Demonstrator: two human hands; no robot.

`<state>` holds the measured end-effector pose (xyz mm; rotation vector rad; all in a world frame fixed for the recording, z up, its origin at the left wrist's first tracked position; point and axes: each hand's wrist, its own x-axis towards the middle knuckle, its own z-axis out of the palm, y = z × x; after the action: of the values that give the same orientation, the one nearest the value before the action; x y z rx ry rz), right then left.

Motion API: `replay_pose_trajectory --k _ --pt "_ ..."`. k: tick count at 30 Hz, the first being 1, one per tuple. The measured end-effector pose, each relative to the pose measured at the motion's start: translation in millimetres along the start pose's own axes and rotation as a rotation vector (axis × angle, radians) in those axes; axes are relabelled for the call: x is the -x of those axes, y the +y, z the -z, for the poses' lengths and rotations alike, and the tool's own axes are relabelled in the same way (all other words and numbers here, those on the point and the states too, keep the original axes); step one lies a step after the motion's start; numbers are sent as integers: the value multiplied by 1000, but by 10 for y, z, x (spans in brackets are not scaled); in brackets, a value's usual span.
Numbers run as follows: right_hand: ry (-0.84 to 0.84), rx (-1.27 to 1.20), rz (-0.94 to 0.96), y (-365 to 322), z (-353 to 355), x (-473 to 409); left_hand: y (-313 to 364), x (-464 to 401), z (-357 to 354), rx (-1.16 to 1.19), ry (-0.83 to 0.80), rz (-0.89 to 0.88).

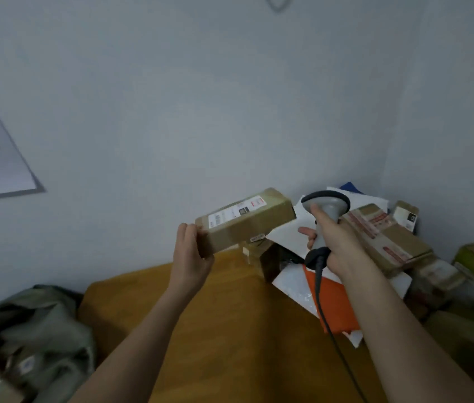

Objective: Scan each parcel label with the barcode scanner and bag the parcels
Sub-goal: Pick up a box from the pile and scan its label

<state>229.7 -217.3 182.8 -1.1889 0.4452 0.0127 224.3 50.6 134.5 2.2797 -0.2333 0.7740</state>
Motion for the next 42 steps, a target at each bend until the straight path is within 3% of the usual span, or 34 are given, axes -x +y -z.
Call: replay_pose_trajectory --k 5,9,13,16,19,22,24,28,34,36,39,42 --pt "-48 18 -46 246 -583 547 -409 312 695 -117 48 -200" --pt "-150 7 -36 502 -873 879 -557 552 1152 -167 96 -254" --pt "-133 8 18 733 -1070 1058 -737 757 1529 -227 -72 -245" --pt "-67 95 103 788 -1130 1129 -769 833 1658 -106 -287 35" --pt "-39 113 182 760 -1141 1162 -779 860 1656 80 -296 485" --pt "-6 17 175 716 -1153 1149 -700 907 1556 328 -467 906" --pt "0 -129 101 693 -1176 1129 -523 923 1433 580 -562 1052" --pt "-52 -325 -71 790 -1222 1086 -74 793 1138 945 -533 963" --pt "-105 -124 -53 929 -1079 1141 278 573 940 1285 -169 970" --pt "-78 -1 -17 872 -992 1162 239 553 944 1278 -135 983" --pt "-60 184 27 636 -864 1231 96 556 1000 1083 -138 1006" --pt "-184 259 49 313 -771 1366 -31 576 1039 908 -129 1052"
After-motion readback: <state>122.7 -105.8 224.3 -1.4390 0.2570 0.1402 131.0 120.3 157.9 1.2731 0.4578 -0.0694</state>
